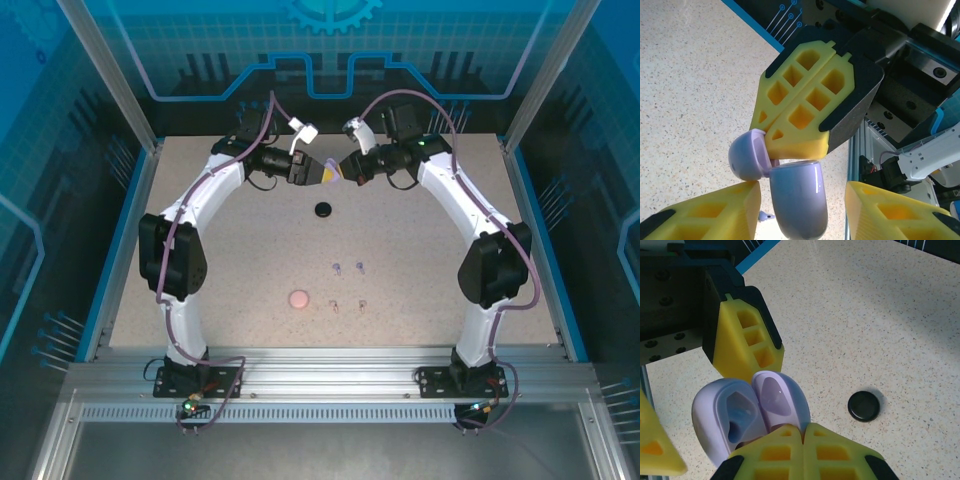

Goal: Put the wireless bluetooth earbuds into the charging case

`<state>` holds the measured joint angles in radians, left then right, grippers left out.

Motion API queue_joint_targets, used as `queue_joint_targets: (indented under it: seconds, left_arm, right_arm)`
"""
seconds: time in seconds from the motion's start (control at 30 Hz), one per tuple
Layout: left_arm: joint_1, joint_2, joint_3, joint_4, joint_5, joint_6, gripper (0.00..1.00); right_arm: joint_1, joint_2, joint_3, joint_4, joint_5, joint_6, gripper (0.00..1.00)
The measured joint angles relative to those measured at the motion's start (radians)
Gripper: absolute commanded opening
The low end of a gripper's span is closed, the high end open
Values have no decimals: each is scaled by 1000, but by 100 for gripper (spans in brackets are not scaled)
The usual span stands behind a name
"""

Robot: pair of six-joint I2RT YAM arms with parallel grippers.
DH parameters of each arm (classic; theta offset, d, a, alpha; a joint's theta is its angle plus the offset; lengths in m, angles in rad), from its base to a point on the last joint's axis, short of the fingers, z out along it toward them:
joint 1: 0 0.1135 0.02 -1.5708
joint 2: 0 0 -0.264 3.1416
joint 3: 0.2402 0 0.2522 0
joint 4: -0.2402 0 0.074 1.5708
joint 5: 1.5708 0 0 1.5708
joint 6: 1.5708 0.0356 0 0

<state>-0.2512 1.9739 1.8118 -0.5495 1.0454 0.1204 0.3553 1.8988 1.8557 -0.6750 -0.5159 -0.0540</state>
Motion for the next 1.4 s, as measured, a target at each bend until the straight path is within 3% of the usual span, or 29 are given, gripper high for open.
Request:
queue_joint_targets:
  seconds: [0.3,0.6,0.67,0.73,0.87,1.03,1.2,1.4]
  left_arm:
    - [0,5,10,-21,0,13,39]
    - [1,6,13,-25,5,13,21]
    - [3,6,13,-27,9,13,16]
    - [3,6,13,-26,18,17,11]
    - [8,6,10,-25,31,12,5]
    - [10,-26,-89,86,32,-45,0]
    - [10,-64,-183,194,5,-116,0]
    - [10,-151,-292,327,-61,-206,0]
  right_arm:
    - [5,0,3,-6,0,0,0]
    - [6,0,5,-6,5,0,1]
    - [6,0,10,-11,8,1,10]
    - [9,0,17,-17,12,6,25]
    - [8,0,20,-16,47,17,42]
    - [6,-27,10,-8,60,44,53]
    - [-3,-181,-108,22,55,85,64]
    - [-29,-373,-265,62,69,128,66]
